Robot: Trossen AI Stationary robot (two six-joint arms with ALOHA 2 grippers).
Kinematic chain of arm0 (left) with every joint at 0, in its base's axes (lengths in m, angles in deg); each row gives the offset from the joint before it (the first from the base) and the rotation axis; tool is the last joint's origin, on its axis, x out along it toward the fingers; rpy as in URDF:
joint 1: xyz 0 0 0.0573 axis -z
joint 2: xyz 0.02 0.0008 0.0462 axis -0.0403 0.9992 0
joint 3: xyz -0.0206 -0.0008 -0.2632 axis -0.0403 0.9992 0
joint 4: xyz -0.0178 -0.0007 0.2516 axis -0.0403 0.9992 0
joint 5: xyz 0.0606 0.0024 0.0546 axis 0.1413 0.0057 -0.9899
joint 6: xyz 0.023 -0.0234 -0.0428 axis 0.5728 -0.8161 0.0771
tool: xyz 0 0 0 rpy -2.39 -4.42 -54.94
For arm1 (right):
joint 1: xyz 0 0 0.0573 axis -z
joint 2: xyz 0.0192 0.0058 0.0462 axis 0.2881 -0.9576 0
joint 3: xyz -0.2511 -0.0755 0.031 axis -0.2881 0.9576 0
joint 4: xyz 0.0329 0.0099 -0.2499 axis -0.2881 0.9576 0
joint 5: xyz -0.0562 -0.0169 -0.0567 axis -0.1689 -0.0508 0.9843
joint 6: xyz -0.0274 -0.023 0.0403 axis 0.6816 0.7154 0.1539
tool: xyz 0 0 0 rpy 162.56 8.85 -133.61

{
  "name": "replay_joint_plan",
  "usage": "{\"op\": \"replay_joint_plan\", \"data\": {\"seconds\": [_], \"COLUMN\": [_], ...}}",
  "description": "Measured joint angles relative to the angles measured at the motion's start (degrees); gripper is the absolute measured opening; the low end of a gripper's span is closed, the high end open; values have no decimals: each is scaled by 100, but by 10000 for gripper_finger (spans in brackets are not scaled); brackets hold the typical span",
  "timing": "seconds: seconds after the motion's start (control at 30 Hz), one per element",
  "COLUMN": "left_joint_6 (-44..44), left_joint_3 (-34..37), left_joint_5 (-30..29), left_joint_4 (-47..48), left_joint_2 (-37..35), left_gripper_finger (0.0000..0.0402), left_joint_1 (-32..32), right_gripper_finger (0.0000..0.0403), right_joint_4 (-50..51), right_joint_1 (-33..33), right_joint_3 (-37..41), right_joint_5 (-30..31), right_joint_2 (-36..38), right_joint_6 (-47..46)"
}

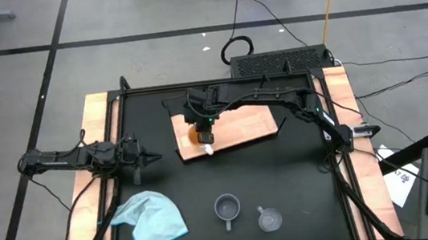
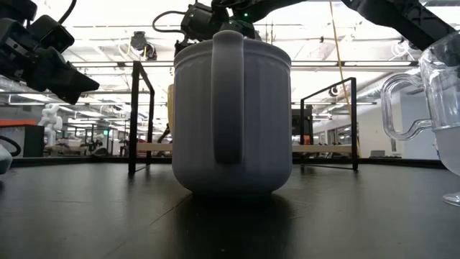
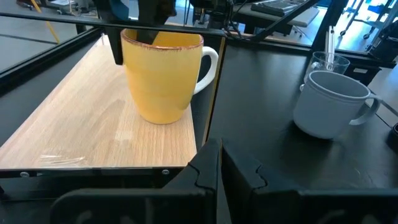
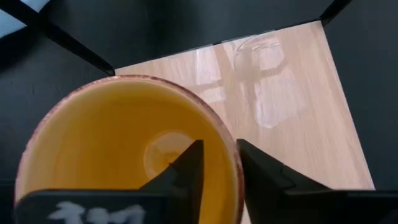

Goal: Stack small to large cups/mugs on shelf
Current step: Put the yellow mug on the shelf, then put the gray mug on the shelf

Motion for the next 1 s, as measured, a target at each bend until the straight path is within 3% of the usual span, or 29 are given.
{"op": "replay_joint_plan", "data": {"seconds": [0.2,0.6,1.0], "left_joint_6": [-105,-118,-116], "left_joint_3": [0,-2,0], "left_joint_5": [0,0,-5], "left_joint_4": [-2,-22,-44], "left_joint_2": [0,-2,0], "left_gripper_finger": [21,21,21], "left_joint_1": [-1,-1,1], "right_gripper_finger": [126,128,124], "right_joint_4": [-40,-192,-28], "right_joint_1": [6,11,-45], "right_joint_3": [0,-11,-13], "right_joint_5": [2,2,8], "right_joint_2": [1,218,1190], "right_joint_6": [-9,110,543]}}
